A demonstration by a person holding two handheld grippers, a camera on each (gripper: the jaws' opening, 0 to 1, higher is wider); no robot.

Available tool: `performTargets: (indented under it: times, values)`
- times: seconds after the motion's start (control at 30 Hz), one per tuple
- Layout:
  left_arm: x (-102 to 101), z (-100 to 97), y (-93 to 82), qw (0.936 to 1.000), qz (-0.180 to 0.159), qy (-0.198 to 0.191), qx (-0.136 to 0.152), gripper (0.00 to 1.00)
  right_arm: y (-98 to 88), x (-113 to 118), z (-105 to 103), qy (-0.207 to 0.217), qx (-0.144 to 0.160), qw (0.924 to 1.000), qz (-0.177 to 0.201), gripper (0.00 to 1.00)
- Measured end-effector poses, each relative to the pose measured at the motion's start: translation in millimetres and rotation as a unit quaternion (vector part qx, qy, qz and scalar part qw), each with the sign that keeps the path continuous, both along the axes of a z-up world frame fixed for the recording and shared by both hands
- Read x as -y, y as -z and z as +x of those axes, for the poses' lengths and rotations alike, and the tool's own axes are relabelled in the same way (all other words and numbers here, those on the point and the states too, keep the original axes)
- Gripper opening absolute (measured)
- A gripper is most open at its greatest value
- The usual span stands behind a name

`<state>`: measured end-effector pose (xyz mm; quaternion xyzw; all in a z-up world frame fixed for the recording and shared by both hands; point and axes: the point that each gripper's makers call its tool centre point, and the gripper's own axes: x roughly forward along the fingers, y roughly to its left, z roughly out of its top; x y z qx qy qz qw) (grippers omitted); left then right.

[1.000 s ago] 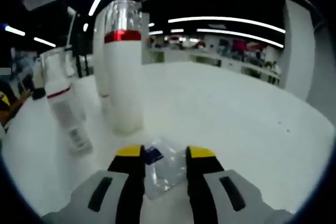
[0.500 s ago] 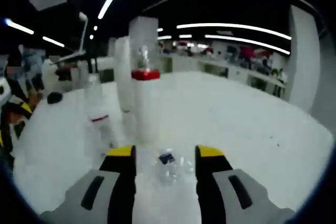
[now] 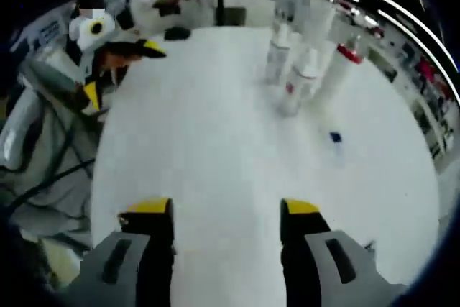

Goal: Arrange the skincare products in the storage area until every visible bottle or jar stands upright without overlapping.

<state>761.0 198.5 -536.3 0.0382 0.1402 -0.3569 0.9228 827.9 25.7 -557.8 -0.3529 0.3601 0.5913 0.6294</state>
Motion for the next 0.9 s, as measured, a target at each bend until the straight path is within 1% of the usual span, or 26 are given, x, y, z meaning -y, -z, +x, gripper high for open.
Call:
performTargets:
  times: [0.03, 0.07, 0.1, 0.13, 0.17, 0.2, 0.23, 0.27, 0.4, 0.5, 0.57, 0.6, 0.63, 0.67, 0.77, 0.8, 0.9]
  values:
    - [-1.1, -0.2, -1.2, 1.0, -0.001, -0.002, 0.002, 0.86, 3.2, 3.1, -9.7, 0.005, -0.014, 0.9998, -0.016, 0.66]
    - [-2.3, -0.7, -2.7, 1.0, -0.002, -0.003, 0.005, 0.86, 9.1, 9.5, -23.8, -0.001, -0.031, 0.9985, -0.046, 0.69]
    - [-2.9, -1.0, -3.4, 1.0, -0.003, -0.003, 0.006, 0.86, 13.1, 13.7, -31.4, -0.011, -0.035, 0.9972, -0.065, 0.71]
    - [-3.4, -0.8, -4.1, 1.0, -0.005, -0.004, 0.007, 0.86, 17.1, 17.3, -37.1, -0.019, -0.032, 0.9959, -0.082, 0.71]
    - [-3.4, -0.7, -4.2, 1.0, -0.005, -0.004, 0.007, 0.86, 22.4, 20.1, -39.7, -0.032, -0.016, 0.9946, -0.098, 0.7]
    - [-3.5, -0.6, -4.3, 0.9999, -0.006, -0.004, 0.007, 0.86, 26.5, 21.4, -42.8, -0.04, -0.008, 0.9934, -0.107, 0.69]
    - [-3.3, -0.4, -4.0, 0.9999, -0.006, -0.004, 0.007, 0.86, 30.8, 23.8, -49.4, -0.045, -0.013, 0.9917, -0.12, 0.69]
    - [-3.3, -0.2, -3.2, 1.0, -0.006, -0.004, 0.006, 0.86, 33.1, 23.6, -54.7, -0.049, -0.018, 0.9909, -0.124, 0.69]
    - [-2.5, 1.1, -0.9, 1.0, -0.004, -0.003, 0.003, 0.86, 34.2, 19.2, -57.1, -0.066, -0.018, 0.9903, -0.121, 0.68]
    - [-1.2, 1.0, -0.5, 1.0, -0.002, -0.002, 0.003, 0.85, 37.0, 18.7, -60.0, -0.078, -0.013, 0.9887, -0.127, 0.62]
    - [-0.6, 0.7, -0.5, 1.0, -0.003, -0.001, 0.004, 0.85, 38.5, 18.8, -58.9, -0.077, -0.014, 0.9885, -0.129, 0.6]
    - [-0.1, 0.6, -0.3, 1.0, -0.003, 0.0, 0.003, 0.85, 40.7, 20.5, -59.4, -0.067, -0.02, 0.9883, -0.135, 0.59]
    - [0.2, 0.4, 0.2, 1.0, -0.003, 0.001, 0.003, 0.85, 41.1, 23.7, -57.9, -0.049, -0.019, 0.9882, -0.144, 0.58]
    - [0.5, 0.2, 1.1, 1.0, -0.001, 0.002, 0.002, 0.85, 39.6, 20.1, -58.1, -0.066, -0.015, 0.9886, -0.135, 0.55]
    - [0.2, 0.5, 4.1, 1.0, 0.007, 0.002, -0.001, 0.85, 39.7, 20.5, -52.1, -0.068, 0.004, 0.9882, -0.137, 0.49]
    - [0.2, 0.7, 4.5, 1.0, 0.008, 0.002, -0.001, 0.85, 39.9, 20.9, -52.7, -0.063, -0.002, 0.9884, -0.138, 0.48]
    - [0.9, 1.0, 4.9, 1.0, 0.007, 0.002, -0.003, 0.84, 39.7, 21.9, -53.3, -0.058, -0.001, 0.9886, -0.139, 0.43]
